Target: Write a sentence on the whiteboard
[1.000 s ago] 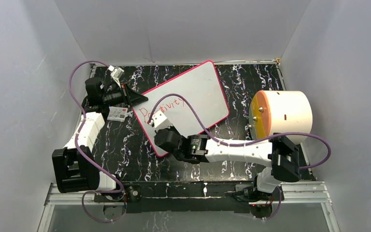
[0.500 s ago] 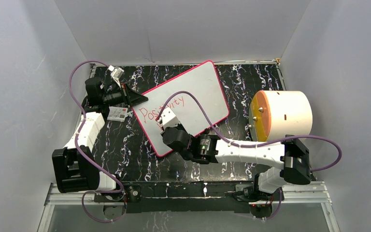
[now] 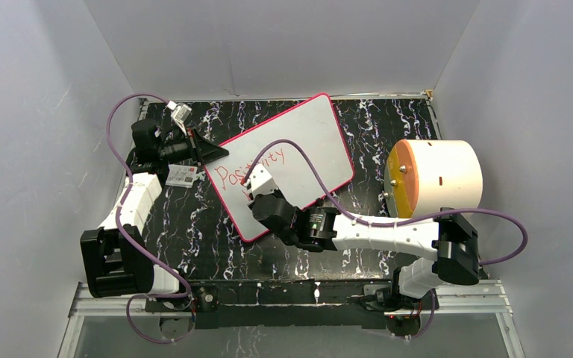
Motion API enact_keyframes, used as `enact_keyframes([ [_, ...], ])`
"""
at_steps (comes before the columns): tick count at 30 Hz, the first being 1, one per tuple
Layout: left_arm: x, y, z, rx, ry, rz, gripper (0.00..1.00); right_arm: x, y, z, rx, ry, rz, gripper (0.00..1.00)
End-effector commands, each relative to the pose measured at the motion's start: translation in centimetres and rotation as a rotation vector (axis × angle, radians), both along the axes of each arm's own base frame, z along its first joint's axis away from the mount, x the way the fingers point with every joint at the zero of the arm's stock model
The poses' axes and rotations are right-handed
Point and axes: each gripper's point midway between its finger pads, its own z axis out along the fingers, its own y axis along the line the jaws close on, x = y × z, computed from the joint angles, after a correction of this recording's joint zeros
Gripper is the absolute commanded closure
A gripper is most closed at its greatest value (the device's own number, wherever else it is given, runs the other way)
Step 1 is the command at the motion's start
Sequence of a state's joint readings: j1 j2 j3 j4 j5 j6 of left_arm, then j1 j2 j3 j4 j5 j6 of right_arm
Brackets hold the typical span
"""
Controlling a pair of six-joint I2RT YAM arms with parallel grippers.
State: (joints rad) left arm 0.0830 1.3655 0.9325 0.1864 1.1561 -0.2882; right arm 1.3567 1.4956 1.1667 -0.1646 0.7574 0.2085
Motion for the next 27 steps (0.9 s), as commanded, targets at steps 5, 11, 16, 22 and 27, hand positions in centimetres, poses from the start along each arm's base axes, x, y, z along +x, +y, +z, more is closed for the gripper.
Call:
enact_keyframes([
  [5, 1.2, 0.8, -3.5, 0.075, 0.055, 0.077, 1.0, 0.8, 1.4, 1.3, 0.074, -0.019, 0.0, 1.0],
  [11, 1.3, 0.8, -3.5, 0.075, 0.053, 0.078, 1.0, 1.2, 1.6, 0.8, 0.067, -0.012, -0.001, 1.0],
  [16, 1.2, 0.7, -3.5, 0.075, 0.055, 0.075, 1.0, 1.4, 1.8, 0.4, 0.059, -0.008, -0.004, 1.0],
  [22, 1.3, 0.7, -3.5, 0.075, 0.055, 0.075, 1.0, 1.6, 1.3, -0.4, 0.036, 0.004, -0.023, 1.0],
  [27, 1.3, 0.7, -3.6, 0.075, 0.057, 0.076, 1.0, 1.4, 0.6, -1.2, 0.003, 0.028, -0.037, 1.0],
])
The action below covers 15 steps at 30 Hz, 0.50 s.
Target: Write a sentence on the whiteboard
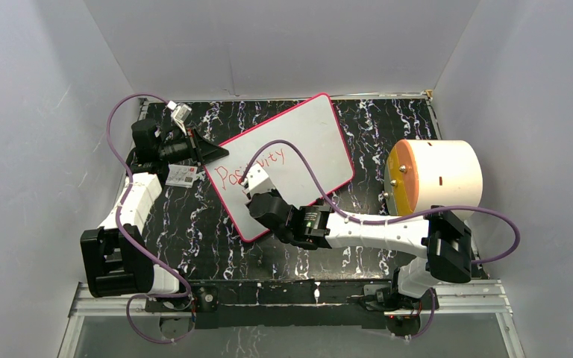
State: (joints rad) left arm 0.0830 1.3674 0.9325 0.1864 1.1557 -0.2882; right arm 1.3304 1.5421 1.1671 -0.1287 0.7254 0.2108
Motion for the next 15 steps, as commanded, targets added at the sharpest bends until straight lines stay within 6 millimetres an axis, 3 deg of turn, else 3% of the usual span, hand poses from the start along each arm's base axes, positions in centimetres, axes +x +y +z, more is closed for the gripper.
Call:
enact_keyframes([
  [1, 1.24, 0.72, -3.54, 0.075, 0.056, 0.075, 1.0, 0.53, -0.29, 0.15, 0.003, 0.013, -0.039, 1.0],
  [15, 1.26, 0.68, -3.6, 0.075, 0.057, 0.074, 1.0, -0.28, -0.68, -0.61, -0.006, 0.061, -0.024, 1.0],
])
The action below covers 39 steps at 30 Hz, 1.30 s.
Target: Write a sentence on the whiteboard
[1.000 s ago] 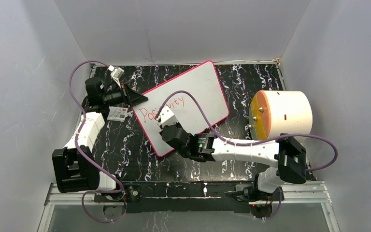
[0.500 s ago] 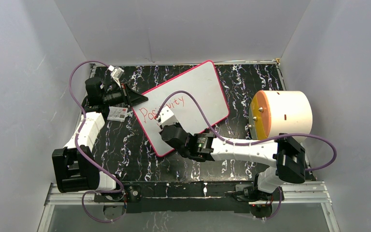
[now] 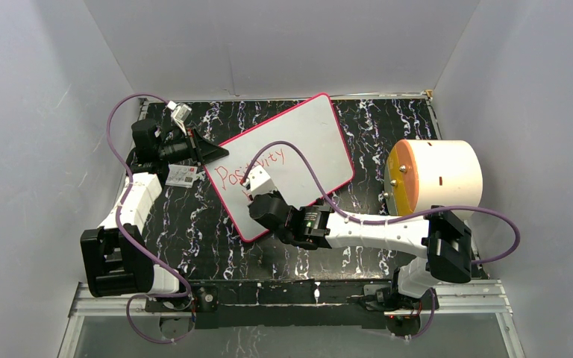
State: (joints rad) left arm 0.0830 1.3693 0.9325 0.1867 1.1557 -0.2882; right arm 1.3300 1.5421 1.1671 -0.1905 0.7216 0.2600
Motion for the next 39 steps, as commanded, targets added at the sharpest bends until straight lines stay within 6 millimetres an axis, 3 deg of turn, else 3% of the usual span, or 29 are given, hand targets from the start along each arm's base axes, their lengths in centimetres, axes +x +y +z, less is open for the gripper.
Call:
enact_keyframes([
  [1, 1.2, 0.7, -3.6, 0.076, 0.057, 0.074, 1.0, 0.1, 0.1, 0.4, 0.015, 0.02, -0.005, 1.0],
  [39, 1.2, 0.5, -3.5, 0.077, 0.056, 0.071, 1.0, 2.0, 0.6, 3.7, 0.086, -0.094, -0.042, 1.0],
])
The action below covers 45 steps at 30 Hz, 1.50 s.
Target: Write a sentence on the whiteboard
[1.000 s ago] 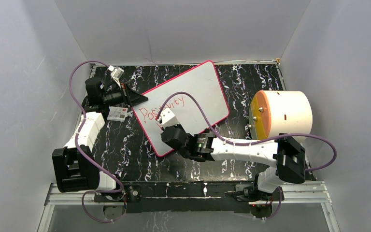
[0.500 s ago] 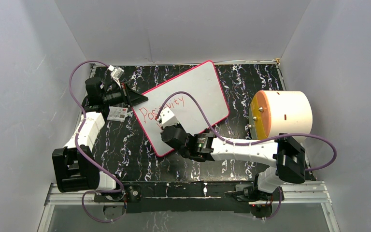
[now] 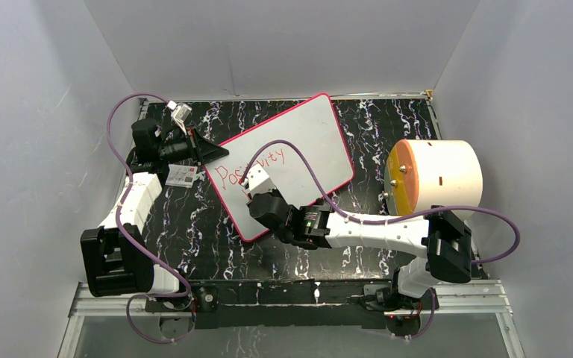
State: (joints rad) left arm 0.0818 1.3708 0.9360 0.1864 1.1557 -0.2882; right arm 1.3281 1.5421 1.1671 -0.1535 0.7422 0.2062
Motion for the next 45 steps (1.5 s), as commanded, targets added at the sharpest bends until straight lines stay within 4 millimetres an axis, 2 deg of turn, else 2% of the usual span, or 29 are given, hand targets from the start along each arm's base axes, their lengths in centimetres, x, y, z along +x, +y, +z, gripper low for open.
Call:
enact_keyframes([
  [1, 1.1, 0.6, -3.6, 0.076, 0.058, 0.073, 1.0, 1.5, 0.4, 3.0, 0.096, -0.047, -0.05, 1.0],
  [17, 1.1, 0.6, -3.6, 0.079, 0.058, 0.074, 1.0, 1.6, -0.7, 2.8, 0.099, -0.034, -0.08, 1.0],
  [24, 1.2, 0.6, -3.7, 0.081, 0.058, 0.077, 1.0, 1.0, -1.6, 4.0, 0.151, -0.03, -0.065, 1.0],
  [31, 1.2, 0.6, -3.7, 0.081, 0.059, 0.076, 1.0, 0.5, -1.9, 2.7, 0.132, 0.008, -0.055, 1.0],
  [37, 1.2, 0.6, -3.7, 0.083, 0.059, 0.077, 1.0, 0.3, -1.1, 1.7, 0.122, 0.027, -0.036, 1.0],
  [45, 1.2, 0.6, -3.7, 0.082, 0.061, 0.075, 1.0, 0.6, -0.7, 1.4, 0.125, 0.028, -0.035, 1.0],
])
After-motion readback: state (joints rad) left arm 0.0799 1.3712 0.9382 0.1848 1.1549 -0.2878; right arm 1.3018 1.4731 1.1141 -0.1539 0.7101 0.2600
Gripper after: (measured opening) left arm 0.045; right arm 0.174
